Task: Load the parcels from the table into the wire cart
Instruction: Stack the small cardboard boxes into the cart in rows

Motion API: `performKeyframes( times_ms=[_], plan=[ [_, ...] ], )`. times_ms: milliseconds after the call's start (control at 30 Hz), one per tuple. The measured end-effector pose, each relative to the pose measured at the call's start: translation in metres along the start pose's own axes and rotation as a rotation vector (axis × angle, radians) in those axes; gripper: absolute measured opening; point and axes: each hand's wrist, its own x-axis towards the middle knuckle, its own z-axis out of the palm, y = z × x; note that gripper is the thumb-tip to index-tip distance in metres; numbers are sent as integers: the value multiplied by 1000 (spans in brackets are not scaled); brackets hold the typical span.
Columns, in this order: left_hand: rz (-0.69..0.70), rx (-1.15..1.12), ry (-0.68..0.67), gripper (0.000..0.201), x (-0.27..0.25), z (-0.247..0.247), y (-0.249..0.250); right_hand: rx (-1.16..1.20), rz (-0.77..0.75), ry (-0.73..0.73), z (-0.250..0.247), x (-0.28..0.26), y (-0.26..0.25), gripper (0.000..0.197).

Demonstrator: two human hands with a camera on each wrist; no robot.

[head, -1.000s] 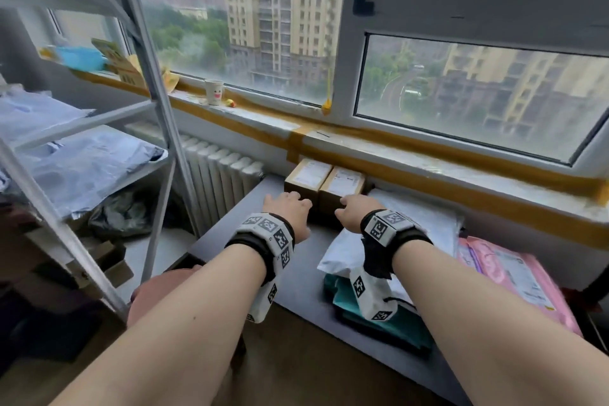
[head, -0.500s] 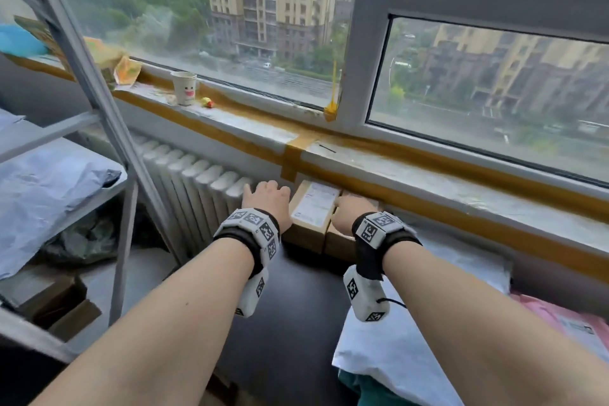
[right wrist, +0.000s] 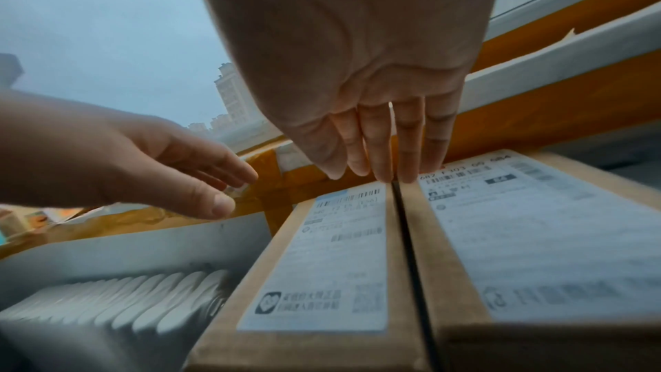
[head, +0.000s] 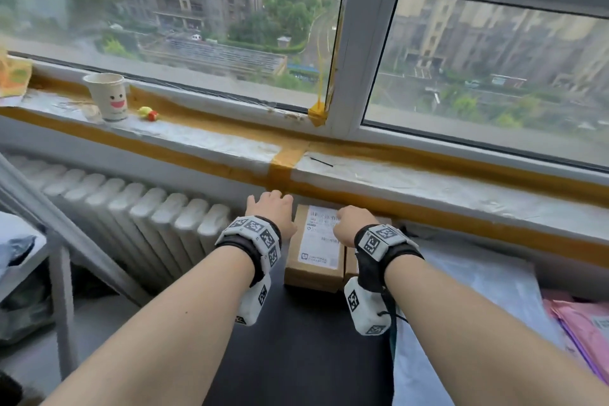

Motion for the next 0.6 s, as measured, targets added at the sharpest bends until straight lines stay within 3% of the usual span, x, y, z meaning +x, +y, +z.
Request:
performKeyframes(
  times_ms=[433, 600],
  plan=[
    [21, -267, -237, 54, 49, 38, -9, 128, 207, 125, 12, 42, -17, 40],
    [-70, -434, -320, 61, 54, 45, -20, 213, 311, 4, 22, 50, -21, 33]
  ],
)
